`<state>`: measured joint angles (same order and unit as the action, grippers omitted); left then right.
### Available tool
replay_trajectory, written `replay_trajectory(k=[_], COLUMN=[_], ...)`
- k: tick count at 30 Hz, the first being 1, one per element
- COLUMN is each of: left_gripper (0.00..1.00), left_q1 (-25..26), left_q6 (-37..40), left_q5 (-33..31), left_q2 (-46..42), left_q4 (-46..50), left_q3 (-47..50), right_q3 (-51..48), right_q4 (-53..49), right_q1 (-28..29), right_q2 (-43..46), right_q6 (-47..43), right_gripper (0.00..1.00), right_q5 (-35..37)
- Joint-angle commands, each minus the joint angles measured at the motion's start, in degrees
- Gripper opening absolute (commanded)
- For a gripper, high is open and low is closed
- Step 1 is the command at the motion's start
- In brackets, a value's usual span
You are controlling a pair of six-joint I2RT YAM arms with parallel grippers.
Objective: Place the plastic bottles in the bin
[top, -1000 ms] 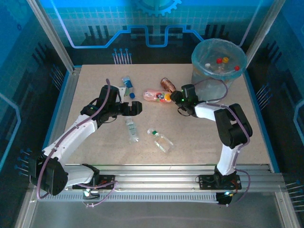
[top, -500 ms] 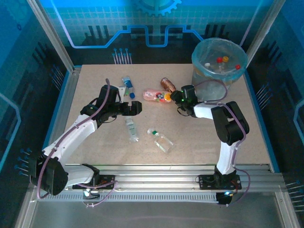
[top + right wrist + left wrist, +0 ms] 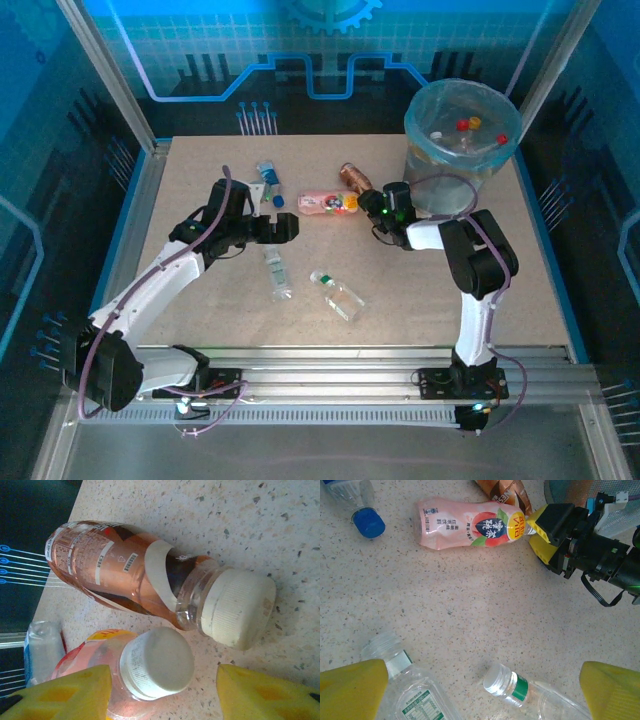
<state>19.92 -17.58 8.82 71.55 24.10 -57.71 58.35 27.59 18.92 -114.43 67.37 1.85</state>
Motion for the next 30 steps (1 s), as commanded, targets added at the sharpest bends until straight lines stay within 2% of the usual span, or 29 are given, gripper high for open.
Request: replay_trajectory(k=[1,11,17,30], left_gripper=[0.99,0.99,0.99,0.99], left_q1=[-0.6,-0.6,-0.6,-0.6], left_q6=[0.7,0.5,0.6,0.6], left_q5=[1.2,1.4,1.3,1.4], left_q2=[0.4,0.5,0.5,0.7], left_q4=[-0.1,-0.1,0.1,-0.1], left_q3=[-1.4,-1.3,-1.3,-1.1], right_q3=[-1.1,-1.8,-2.1,-2.0], right_q4=[4.7,12.3,16.8,21.8], right_q1=[-1.0,-1.2,-1.3,-1.9], right_q2=[-1.7,-4.2,-5.7,-8.1], right_q6=[1.9,4.3,6.4,9.9], right_gripper=[0.57,0.52,0.57,0.57], right_q5=[-1.0,-3.1,-4.0,-4.0])
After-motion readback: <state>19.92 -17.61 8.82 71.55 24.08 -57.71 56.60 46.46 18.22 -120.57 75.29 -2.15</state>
